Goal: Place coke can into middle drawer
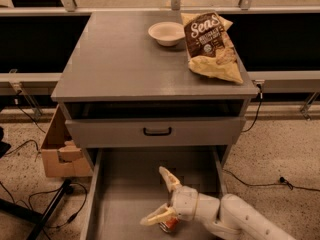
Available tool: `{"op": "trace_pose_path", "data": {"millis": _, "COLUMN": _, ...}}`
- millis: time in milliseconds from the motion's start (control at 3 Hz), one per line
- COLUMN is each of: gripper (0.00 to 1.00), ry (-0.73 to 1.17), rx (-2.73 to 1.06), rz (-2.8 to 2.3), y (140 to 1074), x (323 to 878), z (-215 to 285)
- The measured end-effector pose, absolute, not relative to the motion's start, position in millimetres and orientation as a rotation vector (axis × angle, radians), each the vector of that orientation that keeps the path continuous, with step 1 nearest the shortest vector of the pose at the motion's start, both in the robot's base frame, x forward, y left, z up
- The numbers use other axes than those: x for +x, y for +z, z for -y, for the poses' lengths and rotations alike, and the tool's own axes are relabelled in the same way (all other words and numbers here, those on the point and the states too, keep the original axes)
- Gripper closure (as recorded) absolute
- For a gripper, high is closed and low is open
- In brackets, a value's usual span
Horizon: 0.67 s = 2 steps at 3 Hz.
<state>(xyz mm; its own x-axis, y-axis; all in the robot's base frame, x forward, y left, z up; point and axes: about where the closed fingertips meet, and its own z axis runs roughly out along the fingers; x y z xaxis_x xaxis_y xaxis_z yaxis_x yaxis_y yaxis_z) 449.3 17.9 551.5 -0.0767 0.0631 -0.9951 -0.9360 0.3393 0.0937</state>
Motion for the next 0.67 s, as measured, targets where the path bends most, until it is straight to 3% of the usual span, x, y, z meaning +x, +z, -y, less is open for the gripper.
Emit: {"op": "trace_pose_path", "data": {"millis": 667, "gripper": 0.0, "ry": 1.122, "rx": -0.955, "rz": -1.553, "y": 640.5, "x": 396.3, "z": 44.9}}
